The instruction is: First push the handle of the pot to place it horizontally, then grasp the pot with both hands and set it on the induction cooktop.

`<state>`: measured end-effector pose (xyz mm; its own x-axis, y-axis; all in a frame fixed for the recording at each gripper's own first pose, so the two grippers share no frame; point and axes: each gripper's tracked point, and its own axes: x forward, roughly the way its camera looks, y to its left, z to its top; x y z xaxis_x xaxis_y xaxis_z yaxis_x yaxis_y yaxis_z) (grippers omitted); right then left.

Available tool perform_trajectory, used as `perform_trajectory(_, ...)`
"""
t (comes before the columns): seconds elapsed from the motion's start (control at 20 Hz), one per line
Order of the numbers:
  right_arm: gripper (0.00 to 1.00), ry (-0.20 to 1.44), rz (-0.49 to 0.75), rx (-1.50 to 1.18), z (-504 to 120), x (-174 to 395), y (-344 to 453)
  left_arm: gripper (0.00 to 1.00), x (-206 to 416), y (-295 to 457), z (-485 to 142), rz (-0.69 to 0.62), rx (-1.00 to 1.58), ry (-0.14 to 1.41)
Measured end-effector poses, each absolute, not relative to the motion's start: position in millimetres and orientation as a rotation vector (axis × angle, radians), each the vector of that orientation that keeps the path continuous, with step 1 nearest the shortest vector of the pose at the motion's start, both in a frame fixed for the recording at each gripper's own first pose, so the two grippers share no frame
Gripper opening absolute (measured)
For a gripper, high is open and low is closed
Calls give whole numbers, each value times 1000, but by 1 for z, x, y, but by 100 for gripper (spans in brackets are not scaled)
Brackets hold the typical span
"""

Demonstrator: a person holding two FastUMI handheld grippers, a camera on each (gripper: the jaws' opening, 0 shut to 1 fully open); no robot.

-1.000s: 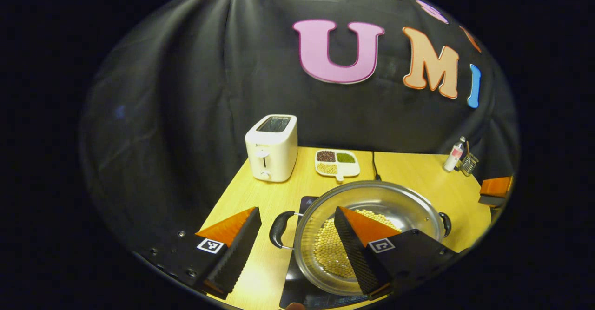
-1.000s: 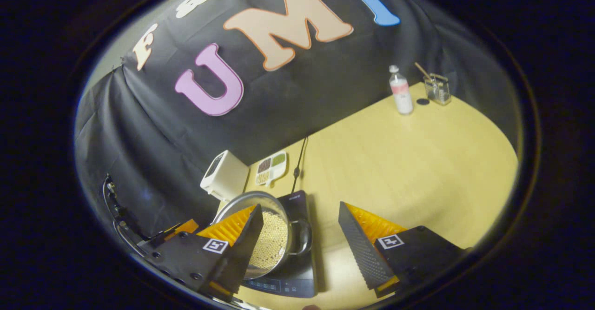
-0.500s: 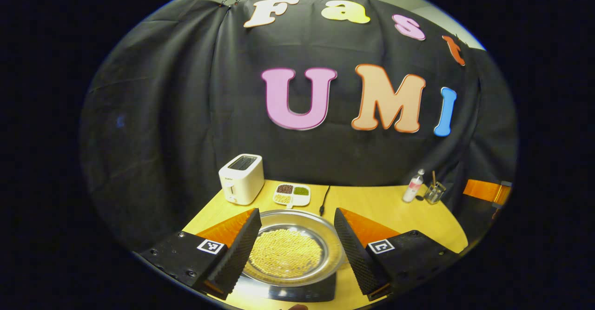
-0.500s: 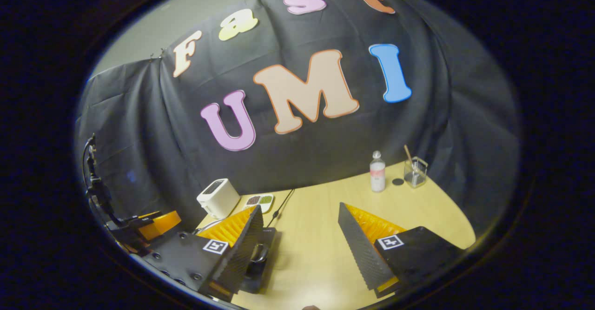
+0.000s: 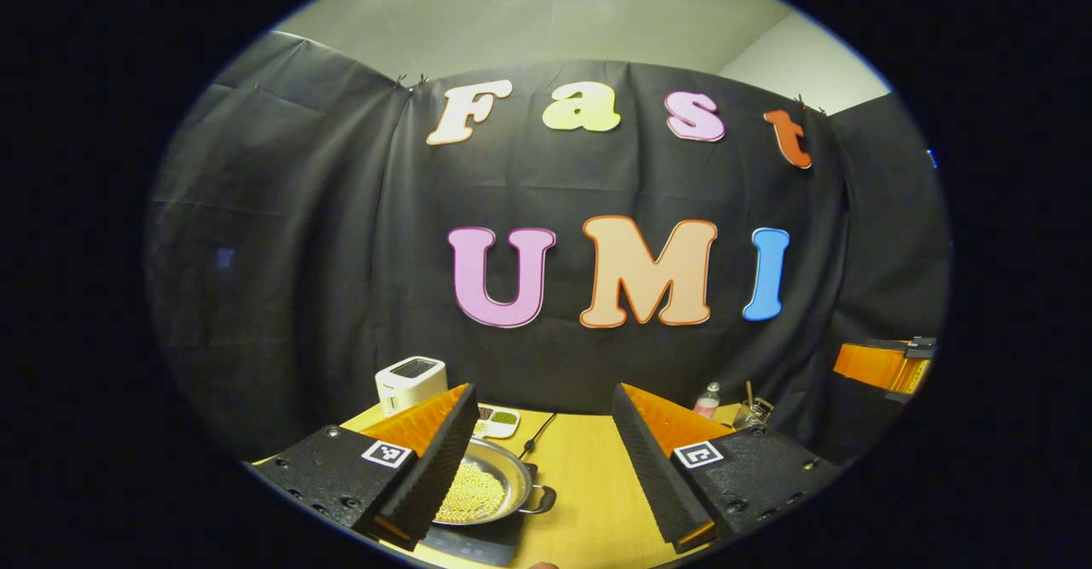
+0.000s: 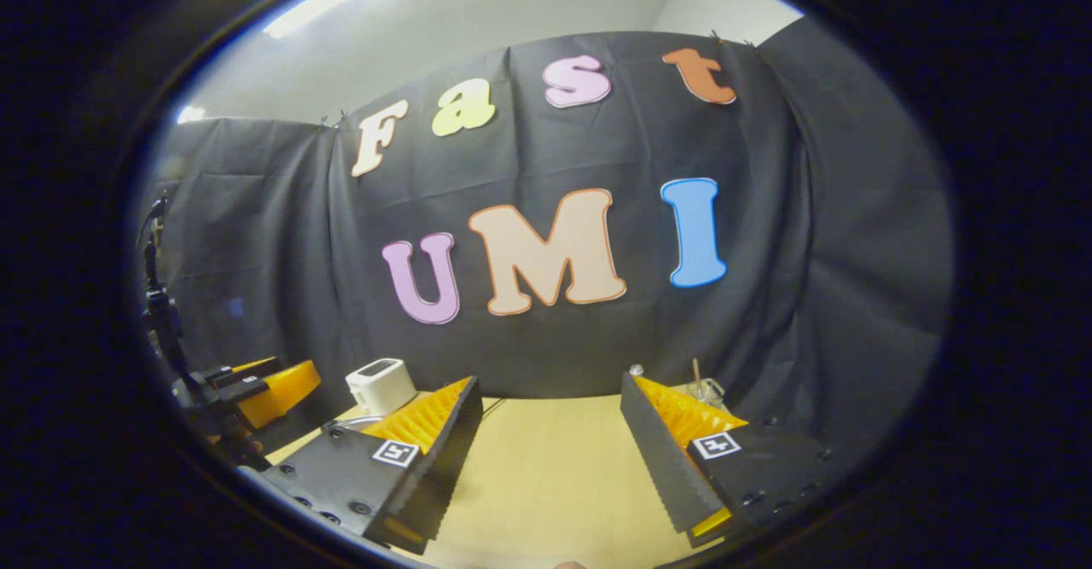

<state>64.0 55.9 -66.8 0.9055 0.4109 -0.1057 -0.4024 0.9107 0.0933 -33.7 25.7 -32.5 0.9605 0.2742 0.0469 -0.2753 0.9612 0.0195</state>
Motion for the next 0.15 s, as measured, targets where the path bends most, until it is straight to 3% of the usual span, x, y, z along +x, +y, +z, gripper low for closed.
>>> perform_trajectory(0.15,92,96,400,41,-60,53,31,96,-36,-2,-45,254,21,-9)
